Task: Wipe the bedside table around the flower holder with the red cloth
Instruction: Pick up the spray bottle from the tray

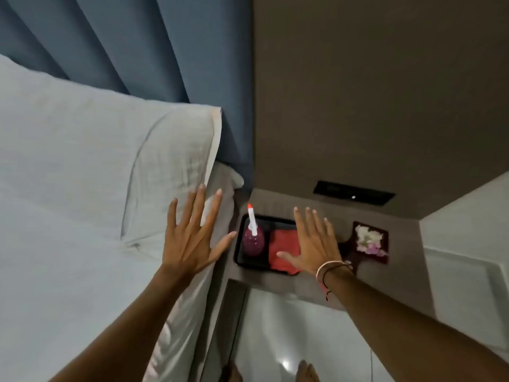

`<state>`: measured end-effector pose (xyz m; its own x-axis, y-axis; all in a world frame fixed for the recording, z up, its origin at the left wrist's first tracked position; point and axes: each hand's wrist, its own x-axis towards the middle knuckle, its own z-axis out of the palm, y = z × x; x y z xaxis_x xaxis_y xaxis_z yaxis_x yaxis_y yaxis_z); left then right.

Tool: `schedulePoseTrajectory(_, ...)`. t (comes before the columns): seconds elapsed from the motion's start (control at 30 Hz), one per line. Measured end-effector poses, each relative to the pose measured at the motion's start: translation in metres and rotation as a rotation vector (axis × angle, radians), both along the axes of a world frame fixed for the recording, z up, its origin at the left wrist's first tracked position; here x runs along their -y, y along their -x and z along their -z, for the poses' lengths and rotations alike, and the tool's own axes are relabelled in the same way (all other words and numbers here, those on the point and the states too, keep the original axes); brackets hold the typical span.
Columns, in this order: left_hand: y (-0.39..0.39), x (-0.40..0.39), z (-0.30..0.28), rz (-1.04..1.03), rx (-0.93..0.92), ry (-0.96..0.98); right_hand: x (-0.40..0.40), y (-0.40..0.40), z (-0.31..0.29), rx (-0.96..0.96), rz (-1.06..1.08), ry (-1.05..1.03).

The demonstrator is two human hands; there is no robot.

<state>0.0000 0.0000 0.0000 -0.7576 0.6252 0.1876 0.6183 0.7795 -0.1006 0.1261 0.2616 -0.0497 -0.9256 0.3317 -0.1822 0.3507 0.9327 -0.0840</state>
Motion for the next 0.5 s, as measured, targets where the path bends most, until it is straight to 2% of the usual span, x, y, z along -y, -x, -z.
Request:
schedulePoseTrajectory(0.1, 0.03, 0.007, 0.047, 0.121, -0.042, 0.08, 0.009, 0.027, 0.053, 0.011, 0.059, 0.063)
schedulePoseTrajectory(0.17, 0.046, 0.012, 0.079, 0.153, -0.1, 0.076, 0.017, 0.047, 0.082, -0.034, 0.095, 0.184)
schedulePoseTrajectory(0.33, 0.068, 0.019, 0.115, 0.175, -0.125, 0.077, 0.052, 0.103, 0.123, -0.28, 0.244, 0.753)
schedulePoseTrajectory(0.4, 0.072, 0.026, 0.125, 0.175, -0.113, 0.082, 0.069, 0.125, 0.128, -0.415, 0.241, 0.787)
schedulePoseTrajectory(0.5, 0.072, 0.035, 0.136, 0.199, -0.095, 0.107, 0.086, 0.139, 0.131, -0.679, 0.255, 0.697)
